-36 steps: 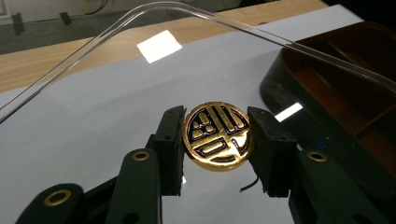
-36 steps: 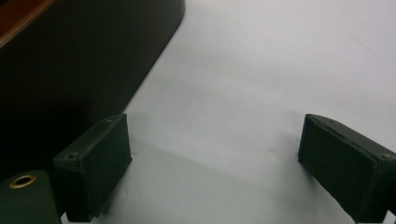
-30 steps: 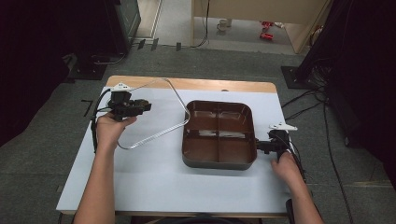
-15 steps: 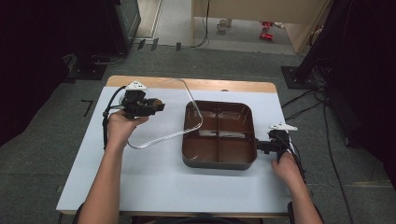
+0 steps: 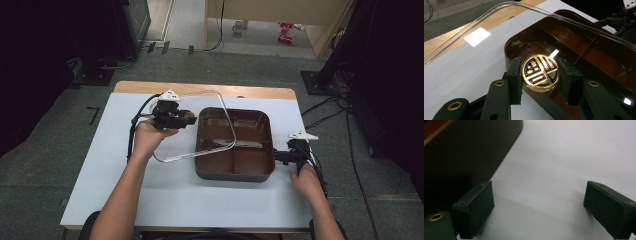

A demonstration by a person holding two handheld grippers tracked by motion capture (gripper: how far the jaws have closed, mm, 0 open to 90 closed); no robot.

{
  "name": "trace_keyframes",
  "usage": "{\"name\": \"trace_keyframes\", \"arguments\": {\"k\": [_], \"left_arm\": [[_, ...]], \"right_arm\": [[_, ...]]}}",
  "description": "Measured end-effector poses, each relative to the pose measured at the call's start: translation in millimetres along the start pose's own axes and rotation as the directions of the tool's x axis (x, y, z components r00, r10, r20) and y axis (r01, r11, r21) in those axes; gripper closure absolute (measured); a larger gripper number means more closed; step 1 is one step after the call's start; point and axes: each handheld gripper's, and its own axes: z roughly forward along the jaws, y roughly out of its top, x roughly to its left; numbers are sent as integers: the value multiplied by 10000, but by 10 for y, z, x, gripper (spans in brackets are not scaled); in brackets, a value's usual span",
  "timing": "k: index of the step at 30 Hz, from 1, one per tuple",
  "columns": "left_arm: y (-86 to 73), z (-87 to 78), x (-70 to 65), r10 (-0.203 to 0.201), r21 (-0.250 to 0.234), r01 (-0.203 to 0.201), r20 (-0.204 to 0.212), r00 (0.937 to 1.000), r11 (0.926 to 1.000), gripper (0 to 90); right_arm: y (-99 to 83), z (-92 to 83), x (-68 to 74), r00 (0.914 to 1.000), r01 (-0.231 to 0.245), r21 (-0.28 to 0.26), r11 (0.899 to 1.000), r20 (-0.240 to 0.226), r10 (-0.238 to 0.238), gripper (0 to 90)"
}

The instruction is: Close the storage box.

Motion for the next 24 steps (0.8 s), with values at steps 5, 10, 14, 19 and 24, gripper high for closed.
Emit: {"name": "trace_keyframes", "arguments": {"k": [5, 10, 14, 19, 24], "left_arm": [[27, 96, -73, 150, 138, -152, 158, 9998, 9998, 591], [47, 189, -146, 377, 359, -387, 280, 9989, 9986, 590], [80, 244, -183, 486, 459, -501, 335, 9983, 9977, 591], [115, 325, -242, 566, 513, -590, 468, 9973, 9969, 590], [153, 426, -315, 715, 578, -754, 669, 9952, 9955, 590]], "right_arm": [[-1, -1, 0, 10000, 3, 11, 10000, 1, -3, 88], [0, -1, 1, 10000, -11, 15, 10000, -2, 11, 88], [0, -1, 0, 10000, -2, 11, 10000, -1, 2, 88], [0, -1, 1, 10000, -15, 15, 10000, -2, 15, 88], [0, -1, 1, 10000, -17, 15, 10000, -5, 17, 88]]}}
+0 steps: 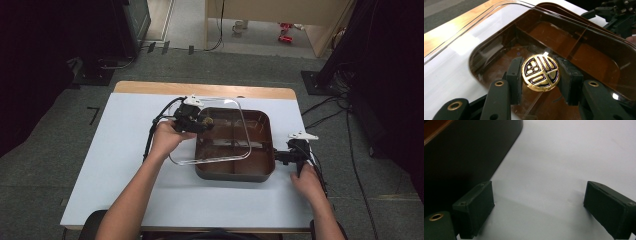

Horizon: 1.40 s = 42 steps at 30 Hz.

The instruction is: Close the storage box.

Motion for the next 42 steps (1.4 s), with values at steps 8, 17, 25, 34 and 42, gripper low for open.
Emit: {"name": "trace_keyframes", "arguments": {"k": [8, 17, 25, 34, 42], "left_arm": [[58, 180, -87, 133, 4, -133, 184, 9997, 9999, 590], [162, 388, -244, 690, 294, -700, 350, 9970, 9971, 591], [185, 564, -369, 1083, 552, -1114, 563, 9925, 9922, 590], [174, 736, -455, 1157, 777, -1222, 827, 9898, 9895, 590], [166, 788, -463, 1122, 742, -1184, 827, 9902, 9902, 590]], "right_arm": [[0, 0, 0, 10000, -6, 5, 10000, 2, 6, 88], [0, 0, 0, 10000, -8, -4, 10000, 0, 8, 88], [0, 0, -1, 10000, 1, -6, 10000, 4, -1, 88], [0, 0, -1, 10000, 8, 3, 10000, -2, -8, 88], [0, 0, -1, 10000, -2, 5, 10000, -2, 2, 88]]}}
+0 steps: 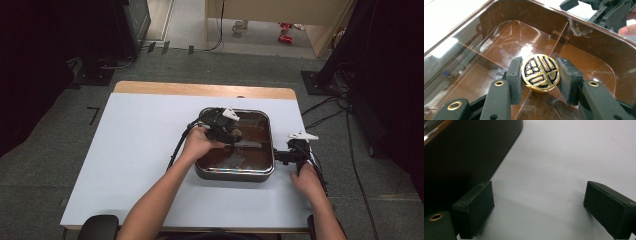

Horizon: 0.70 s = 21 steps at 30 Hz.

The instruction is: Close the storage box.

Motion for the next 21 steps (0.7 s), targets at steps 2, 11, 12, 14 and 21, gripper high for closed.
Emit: {"name": "trace_keyframes", "arguments": {"k": [2, 11, 12, 14, 21], "left_arm": [[-4, 10, 0, 43, 31, -43, -32, 10000, 10000, 590], [-36, 4, 22, -124, -103, 126, 190, 9997, 9999, 586], [-35, 5, 25, -141, -96, 143, 223, 9997, 9999, 584], [-31, 1, 32, -163, -52, 164, 280, 9995, 9999, 580], [-30, -75, 66, -590, -127, 597, 484, 9971, 9981, 423]], "right_arm": [[0, 0, -1, 10000, 13, -2, 10000, -1, -13, 88], [0, 0, 0, 10000, 7, 0, 10000, 0, -7, 88], [0, 0, 0, 10000, 8, -2, 10000, 0, -8, 88], [0, 0, 0, 10000, 1, -3, 10000, 2, -1, 88], [0, 0, 0, 10000, 10, -4, 10000, 2, -10, 88]]}}
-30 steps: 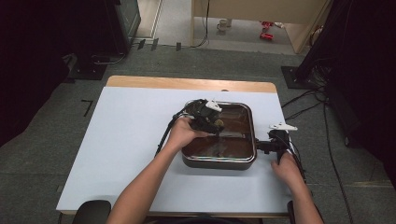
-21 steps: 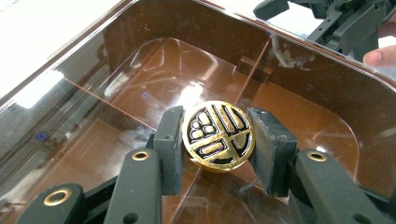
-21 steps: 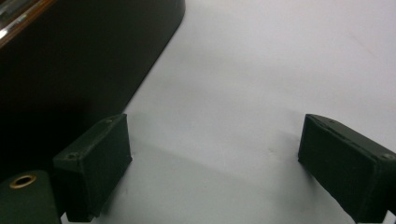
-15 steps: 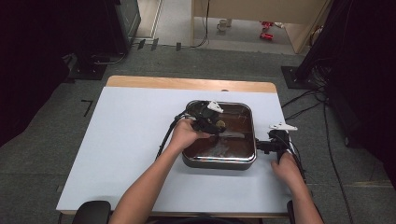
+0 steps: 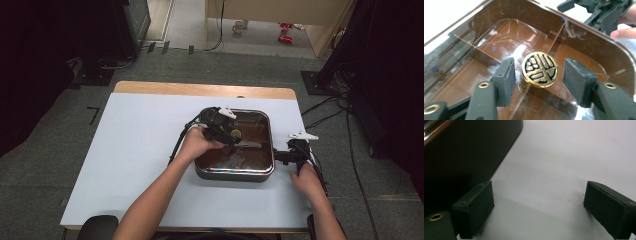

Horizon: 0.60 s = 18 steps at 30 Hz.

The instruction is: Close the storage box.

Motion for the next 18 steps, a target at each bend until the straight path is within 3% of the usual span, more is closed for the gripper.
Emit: {"name": "trace_keyframes", "arguments": {"k": [8, 18], "left_arm": [[-10, -199, 8, -68, -114, 69, 11, 10000, 9999, 367], [-133, -439, -24, 27, -338, -38, -311, 9995, 9994, 364]], "right_arm": [[0, 0, 1, 10000, -15, -9, 10000, 1, 15, 88], [0, 0, 1, 10000, -10, -1, 10000, 0, 10, 88]]}}
